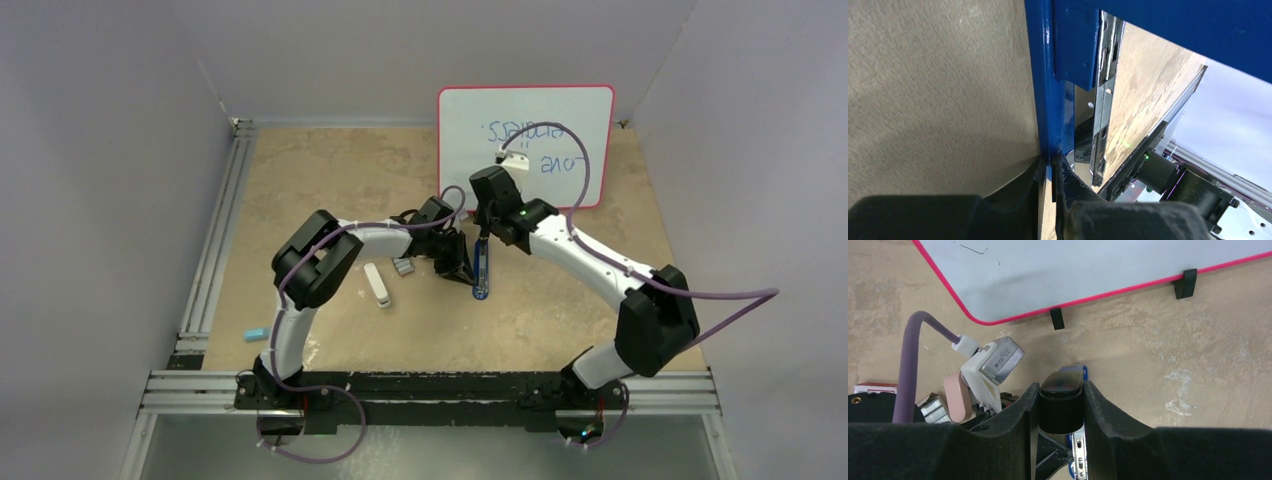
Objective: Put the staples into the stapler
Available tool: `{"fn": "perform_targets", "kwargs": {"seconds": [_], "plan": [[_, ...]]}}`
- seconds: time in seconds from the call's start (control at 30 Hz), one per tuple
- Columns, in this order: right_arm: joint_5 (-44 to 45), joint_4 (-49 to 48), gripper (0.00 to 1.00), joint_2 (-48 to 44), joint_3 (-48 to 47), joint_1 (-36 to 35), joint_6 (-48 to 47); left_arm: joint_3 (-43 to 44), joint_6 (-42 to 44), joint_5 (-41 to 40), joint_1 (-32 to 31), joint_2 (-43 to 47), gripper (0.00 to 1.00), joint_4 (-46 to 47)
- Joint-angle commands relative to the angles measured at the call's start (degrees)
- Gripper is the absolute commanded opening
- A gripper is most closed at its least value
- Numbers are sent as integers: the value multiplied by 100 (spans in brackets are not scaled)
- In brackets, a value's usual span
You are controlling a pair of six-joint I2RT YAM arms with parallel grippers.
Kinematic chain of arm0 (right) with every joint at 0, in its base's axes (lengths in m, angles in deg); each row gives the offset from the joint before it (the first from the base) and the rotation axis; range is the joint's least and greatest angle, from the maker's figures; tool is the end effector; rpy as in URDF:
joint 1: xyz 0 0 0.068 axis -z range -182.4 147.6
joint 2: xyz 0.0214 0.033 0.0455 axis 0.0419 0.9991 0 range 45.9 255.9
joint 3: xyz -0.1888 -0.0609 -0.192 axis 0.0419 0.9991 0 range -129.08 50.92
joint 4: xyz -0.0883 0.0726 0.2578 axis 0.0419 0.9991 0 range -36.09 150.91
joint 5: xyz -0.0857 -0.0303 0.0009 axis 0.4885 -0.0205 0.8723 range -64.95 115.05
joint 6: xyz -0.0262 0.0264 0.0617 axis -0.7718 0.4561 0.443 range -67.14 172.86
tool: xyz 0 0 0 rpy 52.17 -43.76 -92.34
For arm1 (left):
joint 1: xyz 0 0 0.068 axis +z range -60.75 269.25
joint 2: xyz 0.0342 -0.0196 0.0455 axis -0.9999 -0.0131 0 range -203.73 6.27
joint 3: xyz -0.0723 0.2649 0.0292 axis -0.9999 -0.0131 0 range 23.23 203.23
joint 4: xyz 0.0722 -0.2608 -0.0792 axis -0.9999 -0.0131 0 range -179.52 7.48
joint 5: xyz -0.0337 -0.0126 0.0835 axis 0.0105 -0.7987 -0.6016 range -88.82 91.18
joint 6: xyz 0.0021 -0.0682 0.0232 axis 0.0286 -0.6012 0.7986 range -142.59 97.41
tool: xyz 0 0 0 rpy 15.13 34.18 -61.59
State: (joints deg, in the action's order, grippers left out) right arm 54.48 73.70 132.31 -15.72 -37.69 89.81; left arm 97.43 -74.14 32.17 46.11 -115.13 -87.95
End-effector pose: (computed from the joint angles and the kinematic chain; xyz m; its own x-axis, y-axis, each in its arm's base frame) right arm 0.3203 0.1910 0.2663 -0.5320 0.2648 -0.8042 0.1576 0.9642 0.2132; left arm 0.3151 -0.3373 0.0873 -0.9983 0.0153 -0.0570 0.0521 0.6817 -0.7298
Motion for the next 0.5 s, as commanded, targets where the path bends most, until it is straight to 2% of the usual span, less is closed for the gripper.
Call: {"fn": "perform_targets", "kwargs": {"seconds": [0.0,0.23,0.47], "plan": [[-447,546,9,-96,328,-134,878,64,72,-742,-63,-405,8,-35],[-403,234,8,-409,947,-145,1369,95,73,-734,-63,-445,8,-53],[-260,264,8,-444,1156,-216,1509,139,92,-760,-63,-470,8,-89]]}}
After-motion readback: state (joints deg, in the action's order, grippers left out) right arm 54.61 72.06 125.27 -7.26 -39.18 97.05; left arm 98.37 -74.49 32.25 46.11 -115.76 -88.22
